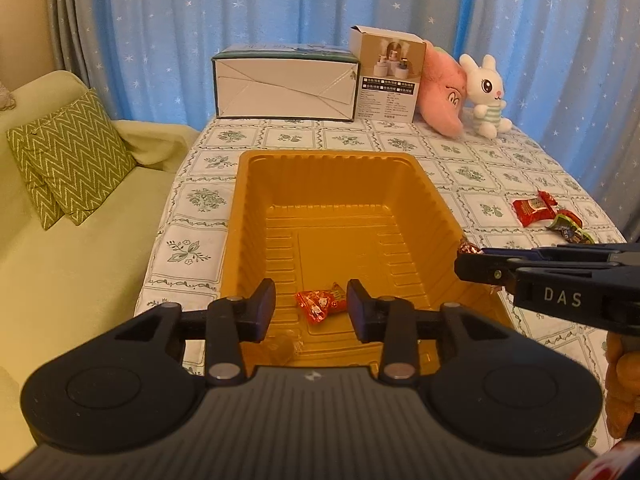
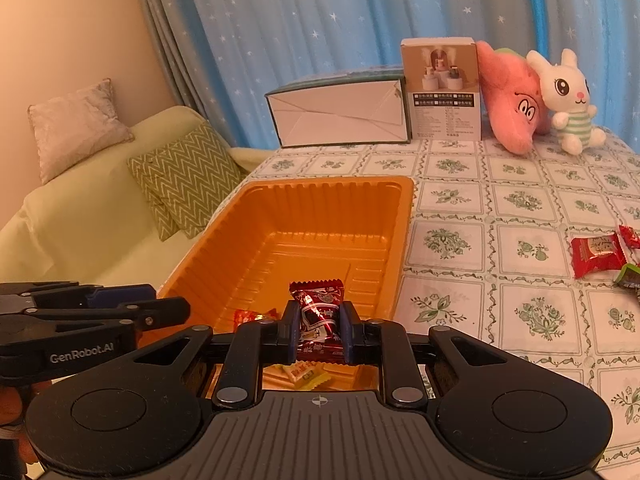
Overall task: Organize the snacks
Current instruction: 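Carry both snacks over the orange tray and open both tools, then move both tools back toward the remaining snacks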
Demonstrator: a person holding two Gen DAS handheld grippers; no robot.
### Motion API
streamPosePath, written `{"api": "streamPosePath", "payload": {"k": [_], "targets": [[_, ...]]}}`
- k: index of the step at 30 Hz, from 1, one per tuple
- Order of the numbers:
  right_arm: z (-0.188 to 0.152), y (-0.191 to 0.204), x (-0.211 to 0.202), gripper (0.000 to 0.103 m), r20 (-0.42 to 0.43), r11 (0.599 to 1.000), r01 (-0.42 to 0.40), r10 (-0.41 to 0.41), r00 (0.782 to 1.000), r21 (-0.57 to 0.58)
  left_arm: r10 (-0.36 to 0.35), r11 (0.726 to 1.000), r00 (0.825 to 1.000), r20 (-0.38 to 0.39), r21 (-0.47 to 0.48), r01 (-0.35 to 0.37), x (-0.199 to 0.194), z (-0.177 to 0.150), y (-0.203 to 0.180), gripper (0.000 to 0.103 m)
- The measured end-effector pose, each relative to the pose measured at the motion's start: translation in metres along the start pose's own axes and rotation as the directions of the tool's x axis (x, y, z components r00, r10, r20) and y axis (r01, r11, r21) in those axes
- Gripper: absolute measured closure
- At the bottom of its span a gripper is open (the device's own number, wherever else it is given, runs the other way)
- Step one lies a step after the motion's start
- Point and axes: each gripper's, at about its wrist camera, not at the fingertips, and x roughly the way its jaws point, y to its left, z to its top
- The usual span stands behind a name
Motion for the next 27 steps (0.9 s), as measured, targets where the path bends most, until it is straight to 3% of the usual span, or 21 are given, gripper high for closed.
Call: {"api": "streamPosePath", "payload": {"k": [15,17,18,27], "targets": [[0.004,-0.002,-0.003,0.078,0.035,0.997,-0.07,0.069,0.997,0.033,0.017,1.0,0.999,0.034,-0.015,-0.016,-0.012,0.002,-0.001,0.068],[0.004,-0.006,-0.008,0.066,0.042,0.998,-0.055,0.054,0.998,0.038,0.015,1.0,0.999,0.039,-0.016,-0.015,-0.015,0.001,-0.003,0.068],[0.003,-0.008,-0.011,0.064,0.047,0.998,-0.049,0.047,0.998,0.042,0.015,1.0,0.999,0.041,-0.018,-0.014,-0.016,0.001,-0.005,0.068],[-0.027,-0.054,-0.066,0.063,0.071,0.99,0.075,-0.084,0.994,0.122,-0.031,1.0,0.998,0.059,-0.003,0.031,-0.029,-0.001,-0.044,0.068]]}}
